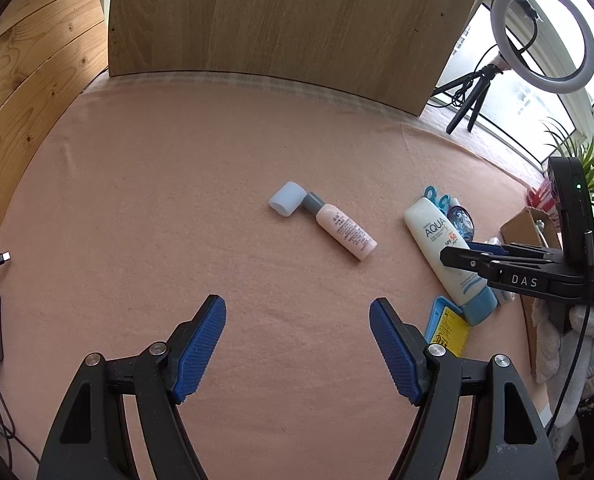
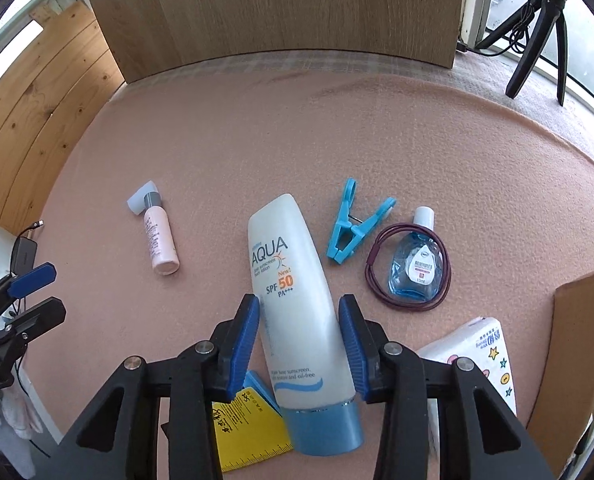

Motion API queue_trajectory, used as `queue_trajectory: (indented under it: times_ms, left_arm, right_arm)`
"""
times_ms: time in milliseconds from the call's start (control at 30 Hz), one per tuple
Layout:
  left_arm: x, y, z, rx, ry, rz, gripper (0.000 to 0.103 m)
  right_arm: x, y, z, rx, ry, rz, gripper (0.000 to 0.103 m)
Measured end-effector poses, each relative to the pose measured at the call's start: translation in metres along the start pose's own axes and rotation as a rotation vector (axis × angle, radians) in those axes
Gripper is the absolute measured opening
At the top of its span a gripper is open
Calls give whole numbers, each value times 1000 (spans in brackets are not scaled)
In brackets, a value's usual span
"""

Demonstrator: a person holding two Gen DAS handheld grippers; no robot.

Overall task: Organize objects
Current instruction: 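Move the right gripper to the AQUA sunscreen tube and close on it, then lift the sunscreen tube with the right gripper and carry it toward the box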

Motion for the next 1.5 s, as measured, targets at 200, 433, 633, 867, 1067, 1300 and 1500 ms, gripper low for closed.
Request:
queue_trajectory:
  times_ms: [200,433,633,867,1067,1300,1500]
  left_arm:
    - [5,7,-29,63,26,19,77]
    - [18,23,-76,152,57,60,77]
    - [25,42,-117,238,97,95,77]
    - [38,75,-162,338,159,153,77]
    - [53,89,-188,358,218,197,77]
    - [68,90,-213,342,280,215,77]
    - [82,89,-223,329,292,232,68]
  right_arm:
    - [-2,33,-17,114,-123,-8,35]
    - [-5,77,-32,209,-191,-30,35]
    - [-3,110,-51,281,-233,-33,35]
    - [-6,142,-61,325,-265,-4,36]
    - [-18,149,-67,281,-234,3,46]
    - [-19,146,-69,212,-239,61,48]
    - [-13,145,-65,165,-239,95,48]
Point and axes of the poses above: each gripper's, at about its wrist camera, not at the fingertips, and x roughly the way its jaws point, z to its left, y to its underside, the point moved 4 cm from there along x, roughly the way its jaws point, and after that the axes turned 14 degrees about z, right-handed, at the moved point
